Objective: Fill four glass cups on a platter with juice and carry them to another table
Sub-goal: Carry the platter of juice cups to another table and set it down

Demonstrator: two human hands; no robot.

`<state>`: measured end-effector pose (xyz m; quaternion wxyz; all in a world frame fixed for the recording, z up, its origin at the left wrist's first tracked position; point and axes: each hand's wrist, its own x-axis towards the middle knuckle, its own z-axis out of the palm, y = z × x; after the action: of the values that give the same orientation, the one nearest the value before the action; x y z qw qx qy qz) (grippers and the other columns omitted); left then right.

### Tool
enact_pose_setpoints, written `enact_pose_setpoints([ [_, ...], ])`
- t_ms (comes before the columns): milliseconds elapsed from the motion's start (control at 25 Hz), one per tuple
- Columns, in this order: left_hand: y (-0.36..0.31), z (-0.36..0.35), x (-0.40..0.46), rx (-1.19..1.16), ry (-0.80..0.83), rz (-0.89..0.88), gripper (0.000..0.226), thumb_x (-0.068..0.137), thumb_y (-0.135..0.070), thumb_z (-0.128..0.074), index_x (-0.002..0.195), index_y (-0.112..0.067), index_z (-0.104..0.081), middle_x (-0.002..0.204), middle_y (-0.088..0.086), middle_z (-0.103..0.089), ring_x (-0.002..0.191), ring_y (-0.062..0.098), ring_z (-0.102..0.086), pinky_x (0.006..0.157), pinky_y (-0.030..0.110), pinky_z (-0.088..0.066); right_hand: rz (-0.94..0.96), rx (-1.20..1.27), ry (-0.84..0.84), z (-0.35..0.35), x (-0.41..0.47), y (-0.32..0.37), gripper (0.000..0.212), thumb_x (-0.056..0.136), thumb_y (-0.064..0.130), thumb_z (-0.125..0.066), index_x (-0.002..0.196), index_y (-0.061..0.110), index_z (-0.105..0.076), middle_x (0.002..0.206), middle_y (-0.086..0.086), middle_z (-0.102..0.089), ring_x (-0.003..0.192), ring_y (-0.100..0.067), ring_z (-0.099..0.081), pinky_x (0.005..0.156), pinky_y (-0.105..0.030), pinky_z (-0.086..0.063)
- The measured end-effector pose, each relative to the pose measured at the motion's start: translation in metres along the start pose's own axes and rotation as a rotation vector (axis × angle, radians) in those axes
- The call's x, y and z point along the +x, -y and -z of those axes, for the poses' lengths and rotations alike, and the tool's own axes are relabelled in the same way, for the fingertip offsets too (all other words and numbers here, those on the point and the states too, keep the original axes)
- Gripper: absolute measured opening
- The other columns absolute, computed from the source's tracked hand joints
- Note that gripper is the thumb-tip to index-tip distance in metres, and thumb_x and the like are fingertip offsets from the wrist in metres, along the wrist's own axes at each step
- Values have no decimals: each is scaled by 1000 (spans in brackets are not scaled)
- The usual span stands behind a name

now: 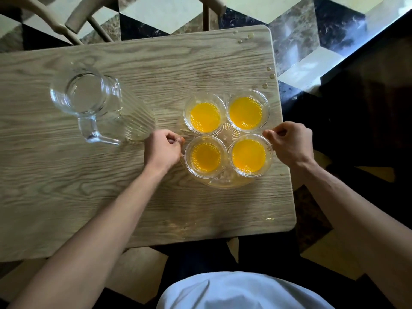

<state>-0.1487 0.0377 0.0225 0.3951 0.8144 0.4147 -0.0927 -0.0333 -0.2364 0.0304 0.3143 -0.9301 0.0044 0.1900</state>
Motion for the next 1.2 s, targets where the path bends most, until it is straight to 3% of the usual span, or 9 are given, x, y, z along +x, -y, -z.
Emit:
enact_pose_setpoints([
  [120,9,4,-13,-40,17,6,23,92,-11,-72,73,-23,-69,61,-11,-67,43,-5,-63,60,26,-62,5,7,7,1,-14,-1,20,89,29,-77,90,9,-76,63,13,-63,47,14,-60,43,-4,-44],
  [200,16,8,-21,-48,12,30,27,91,-13,-74,68,-24,-67,60,-10,-68,41,-1,-64,66,40,-66,21,-6,4,3,-24,-2,20,89,29,-77,91,9,-77,63,12,-64,47,14,-60,43,-5,-44],
  [280,22,11,-31,-53,-8,39,27,91,-15,-75,67,-24,-66,61,-9,-69,49,8,-69,68,44,-66,30,2,16,3,-33,-2,19,89,28,-77,91,9,-77,63,13,-63,48,15,-60,42,-4,-43],
  [480,36,21,-61,-60,-39,51,21,91,-17,-74,71,-21,-69,64,-9,-71,49,3,-69,68,35,-64,80,4,44,3,-56,-1,20,89,27,-77,92,7,-77,64,13,-63,48,14,-60,42,-4,-42],
  [600,46,25,-85,-83,-76,85,19,90,-18,-75,72,-20,-70,65,-7,-73,60,15,-73,71,38,-65,119,-13,68,5,-67,3,20,89,27,-77,91,8,-77,63,12,-63,47,14,-59,41,-4,-41],
  [760,63,27,-127,-147,-136,151,30,88,-11,-76,65,-26,-65,66,-7,-72,59,20,-73,66,40,-65,170,-30,129,12,-79,12,17,88,28,-78,86,12,-76,63,7,-67,45,12,-60,41,-6,-44],
  [920,86,27,-167,-223,-210,224,30,85,-7,-78,64,-25,-68,69,-7,-74,63,20,-73,67,38,-65,236,-54,196,13,-93,25,17,87,28,-79,75,17,-74,63,5,-70,45,-1,-65,60,-31,-63],
  [1080,116,31,-209,-289,-305,301,21,88,-6,-78,73,-19,-69,71,-7,-69,64,12,-66,67,25,-57,338,-150,281,-2,-116,46,19,87,31,-79,77,15,-76,60,7,-68,43,7,-61,48,-13,-50],
  [1200,149,35,-235,-346,-385,376,22,88,-13,-80,72,-20,-67,74,1,-73,60,12,-64,69,30,-57,394,-176,362,-26,-135,64,17,85,30,-81,77,15,-76,65,3,-73,51,-5,-68,58,-28,-61],
])
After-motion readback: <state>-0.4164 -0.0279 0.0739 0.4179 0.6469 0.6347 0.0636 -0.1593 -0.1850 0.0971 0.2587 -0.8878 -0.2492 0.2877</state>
